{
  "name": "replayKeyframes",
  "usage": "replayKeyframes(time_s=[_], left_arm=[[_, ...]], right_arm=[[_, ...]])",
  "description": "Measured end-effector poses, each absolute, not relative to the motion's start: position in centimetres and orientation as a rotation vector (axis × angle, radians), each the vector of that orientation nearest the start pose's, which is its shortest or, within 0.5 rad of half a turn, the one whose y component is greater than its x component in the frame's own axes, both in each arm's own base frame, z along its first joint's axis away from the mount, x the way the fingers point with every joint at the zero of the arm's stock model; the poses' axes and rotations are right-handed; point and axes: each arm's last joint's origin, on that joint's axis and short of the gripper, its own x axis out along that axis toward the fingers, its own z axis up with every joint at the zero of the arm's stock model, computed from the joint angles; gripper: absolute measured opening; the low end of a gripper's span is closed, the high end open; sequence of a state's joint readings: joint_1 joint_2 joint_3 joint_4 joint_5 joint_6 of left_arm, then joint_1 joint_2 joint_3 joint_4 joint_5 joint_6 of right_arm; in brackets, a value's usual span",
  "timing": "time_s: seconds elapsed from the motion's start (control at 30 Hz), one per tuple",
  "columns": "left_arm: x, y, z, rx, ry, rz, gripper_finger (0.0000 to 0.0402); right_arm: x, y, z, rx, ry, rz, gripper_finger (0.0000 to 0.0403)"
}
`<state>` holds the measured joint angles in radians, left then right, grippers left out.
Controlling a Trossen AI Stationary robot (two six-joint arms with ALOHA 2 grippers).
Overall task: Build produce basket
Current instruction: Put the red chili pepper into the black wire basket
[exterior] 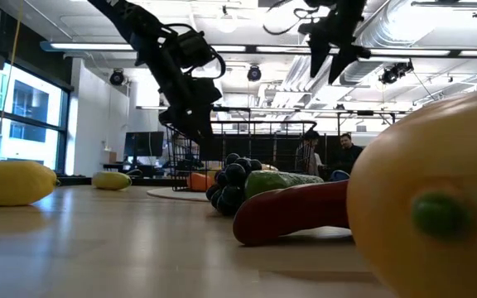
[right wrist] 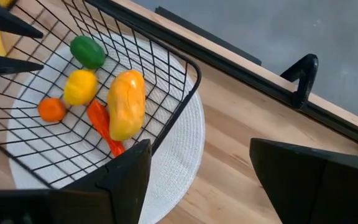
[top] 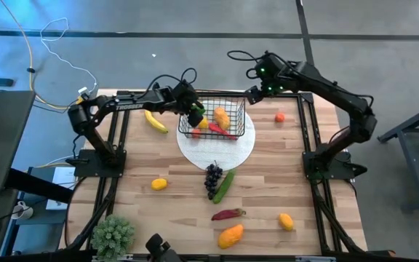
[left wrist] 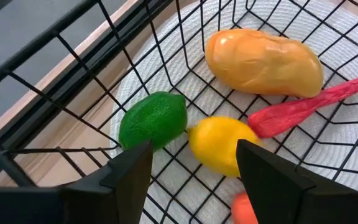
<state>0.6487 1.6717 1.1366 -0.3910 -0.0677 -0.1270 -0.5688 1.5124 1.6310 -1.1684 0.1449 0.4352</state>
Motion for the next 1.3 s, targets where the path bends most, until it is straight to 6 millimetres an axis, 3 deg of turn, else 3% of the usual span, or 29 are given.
replayKeyframes(time_s=[0.23, 0.43, 0.87, 1.07, 1.3], left_arm=[[28.2, 21.6, 23.7, -0.372, 0.801, 0.715, 0.0223], [28.7, 22.0, 26.2, -0.324, 0.777, 0.681, 0.0223], [28.7, 22.4, 31.2, -0.103, 0.839, 0.654, 0.0223], [28.4, 22.2, 32.7, -0.075, 0.885, 0.633, 0.0223], [27.7, 21.3, 33.4, -0.106, 0.988, 0.593, 0.0223]], right_arm=[[23.2, -13.8, 38.7, 0.604, 0.859, -0.842, 0.0254], [23.4, -11.8, 38.6, 0.586, 0.911, -0.832, 0.0254], [24.4, -5.6, 36.3, 0.675, 1.081, -0.777, 0.0254], [24.8, -2.6, 34.4, 0.744, 1.16, -0.742, 0.0254], [25.4, 0.4, 33.6, 0.777, 1.185, -0.638, 0.0254]])
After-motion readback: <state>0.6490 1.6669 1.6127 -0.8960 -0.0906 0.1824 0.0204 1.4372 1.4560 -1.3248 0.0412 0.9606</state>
